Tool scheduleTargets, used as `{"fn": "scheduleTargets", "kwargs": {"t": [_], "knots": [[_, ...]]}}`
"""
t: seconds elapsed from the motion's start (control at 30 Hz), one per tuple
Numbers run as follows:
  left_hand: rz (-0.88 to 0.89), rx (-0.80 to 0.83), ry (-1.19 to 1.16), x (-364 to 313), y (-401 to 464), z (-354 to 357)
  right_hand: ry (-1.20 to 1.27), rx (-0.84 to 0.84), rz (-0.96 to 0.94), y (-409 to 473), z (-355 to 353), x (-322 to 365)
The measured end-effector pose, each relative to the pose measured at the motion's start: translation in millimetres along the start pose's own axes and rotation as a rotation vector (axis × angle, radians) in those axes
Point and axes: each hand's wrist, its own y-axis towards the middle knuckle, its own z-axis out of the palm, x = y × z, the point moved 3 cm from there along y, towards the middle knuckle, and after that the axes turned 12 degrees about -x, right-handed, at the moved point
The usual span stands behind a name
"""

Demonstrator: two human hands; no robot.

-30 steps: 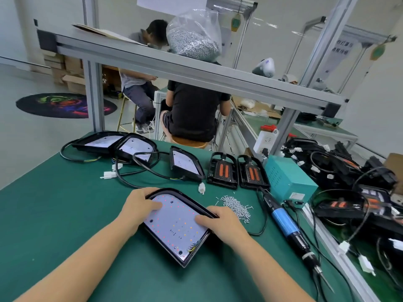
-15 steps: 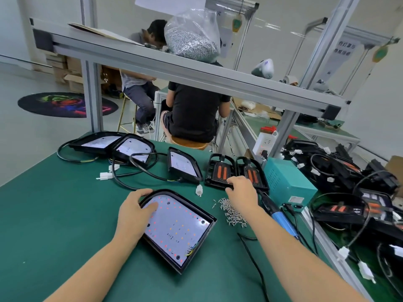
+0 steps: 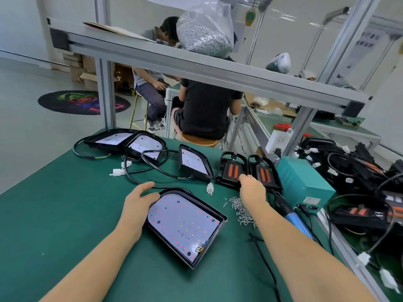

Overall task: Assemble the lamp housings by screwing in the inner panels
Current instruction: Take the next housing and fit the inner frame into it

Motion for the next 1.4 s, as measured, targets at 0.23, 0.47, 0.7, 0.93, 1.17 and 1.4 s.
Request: {"fn": "scheduleTargets", "kwargs": {"t": [0.23, 0.47, 0.7, 0.93, 1.17, 1.4], "knots": [[0.079, 0.007, 0.103, 4.3, -5.3, 5.0, -0.040, -0.041, -0.110, 6.3, -3.2, 0.5], [0.188, -0.037, 0.180, 8.7, -7.0, 7.8, -0.070, -0.188, -0.223, 5.8, -17.9, 5.6], [0.319, -0.237, 0.296, 3.6, -13.8, 1.6, 0.369, -0.566, -0.598, -34.0, -84.3, 17.5], [0.051, -0.208, -0.017, -11.1, -3.2, -8.7, 0.388, -0.355, -1.035, -93.6, -103.3, 33.8], [0.123, 0.058, 0.202, -8.4, -10.8, -9.7, 0.206, -0.170, -1.240, -101.7, -99.2, 37.0], [0.346, 0.109, 0.504, -14.0, -27.8, -12.8, 0.184, -0.114, -1.219, -92.3, -89.5, 29.5]]}}
